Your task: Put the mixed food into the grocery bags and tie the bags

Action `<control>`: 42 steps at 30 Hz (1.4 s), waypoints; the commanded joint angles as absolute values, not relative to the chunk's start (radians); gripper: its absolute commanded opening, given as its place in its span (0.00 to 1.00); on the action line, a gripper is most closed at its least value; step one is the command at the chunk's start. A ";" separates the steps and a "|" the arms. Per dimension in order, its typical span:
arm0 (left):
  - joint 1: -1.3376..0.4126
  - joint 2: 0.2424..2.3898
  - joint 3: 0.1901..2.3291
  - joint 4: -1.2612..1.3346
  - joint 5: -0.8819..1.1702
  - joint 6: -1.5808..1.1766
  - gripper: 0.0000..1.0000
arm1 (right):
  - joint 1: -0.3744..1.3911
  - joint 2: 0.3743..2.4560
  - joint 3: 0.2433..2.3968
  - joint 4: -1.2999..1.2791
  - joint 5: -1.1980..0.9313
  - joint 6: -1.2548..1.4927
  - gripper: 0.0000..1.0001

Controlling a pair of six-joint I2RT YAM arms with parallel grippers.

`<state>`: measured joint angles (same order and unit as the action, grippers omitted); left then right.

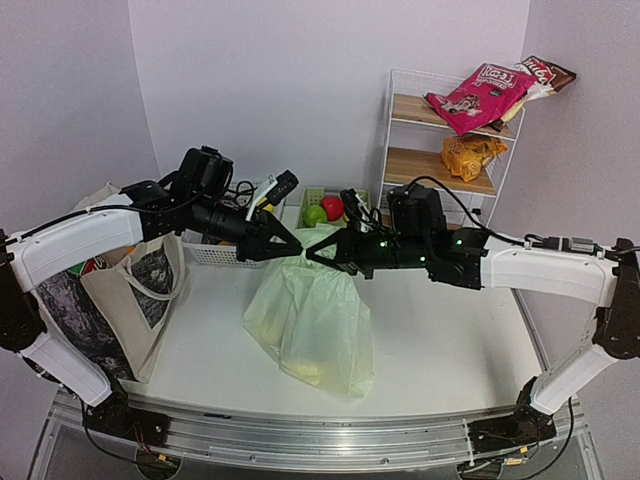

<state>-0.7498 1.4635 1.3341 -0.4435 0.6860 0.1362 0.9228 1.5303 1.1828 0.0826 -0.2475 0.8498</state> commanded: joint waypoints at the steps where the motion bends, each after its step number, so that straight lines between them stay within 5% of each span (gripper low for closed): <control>1: -0.753 1.436 1.304 -0.412 0.761 0.100 0.16 | 0.930 1.505 1.203 0.159 -0.235 0.847 0.00; 14: -0.781 1.458 1.252 -0.349 0.644 0.257 0.15 | 0.946 1.522 1.205 0.170 -0.301 0.919 0.00; 22: -0.756 1.461 1.244 -0.339 0.816 0.283 0.25 | 0.954 1.528 1.229 0.172 -0.375 0.899 0.00; 30: -0.719 1.441 1.224 -0.293 1.036 0.211 0.23 | 0.960 1.504 1.206 0.172 -0.358 0.874 0.00; 42: -0.718 1.447 1.235 -0.287 1.037 0.230 0.00 | 0.967 1.522 1.233 0.178 -0.379 0.868 0.00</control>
